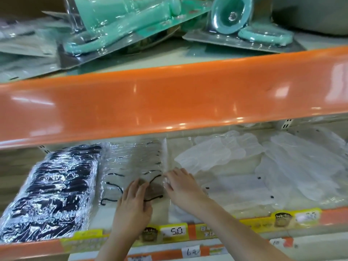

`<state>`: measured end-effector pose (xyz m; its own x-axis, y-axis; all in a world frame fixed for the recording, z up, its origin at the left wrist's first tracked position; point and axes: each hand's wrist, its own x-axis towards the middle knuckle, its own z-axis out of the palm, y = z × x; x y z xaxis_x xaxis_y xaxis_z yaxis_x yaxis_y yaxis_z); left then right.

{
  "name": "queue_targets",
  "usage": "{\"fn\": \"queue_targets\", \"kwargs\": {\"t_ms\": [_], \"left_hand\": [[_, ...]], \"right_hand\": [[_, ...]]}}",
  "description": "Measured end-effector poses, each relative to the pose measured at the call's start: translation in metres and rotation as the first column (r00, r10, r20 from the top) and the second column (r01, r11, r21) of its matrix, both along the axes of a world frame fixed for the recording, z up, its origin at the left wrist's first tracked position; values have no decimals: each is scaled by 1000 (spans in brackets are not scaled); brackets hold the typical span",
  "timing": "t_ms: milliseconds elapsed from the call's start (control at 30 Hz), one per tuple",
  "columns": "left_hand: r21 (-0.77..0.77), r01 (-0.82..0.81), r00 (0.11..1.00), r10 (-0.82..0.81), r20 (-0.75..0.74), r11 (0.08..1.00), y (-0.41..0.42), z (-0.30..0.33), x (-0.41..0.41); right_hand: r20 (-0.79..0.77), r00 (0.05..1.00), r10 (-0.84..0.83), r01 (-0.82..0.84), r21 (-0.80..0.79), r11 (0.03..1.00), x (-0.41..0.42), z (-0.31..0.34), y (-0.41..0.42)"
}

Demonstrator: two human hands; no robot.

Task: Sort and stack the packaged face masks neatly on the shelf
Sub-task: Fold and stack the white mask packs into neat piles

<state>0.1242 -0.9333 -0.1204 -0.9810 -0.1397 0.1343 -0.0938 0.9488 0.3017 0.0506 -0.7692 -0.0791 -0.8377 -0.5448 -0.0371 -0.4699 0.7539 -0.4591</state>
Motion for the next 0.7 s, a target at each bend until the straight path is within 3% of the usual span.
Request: {"fn": "queue_targets", "kwargs": {"t_ms": [267,533,700], "left_hand": [[-17,13,998,-14,-56,1000,10,9,-4],[49,230,968,-223,-117,972,69,16,-18],[56,383,923,-381,-44,922,108,19,-28]], "right_hand": [[-56,996,-63,63,-10,998,8,-3,5],[-81,989,-121,132,145,981,8,4,71],[-46,991,-122,130,245,961,7,8,121]]}}
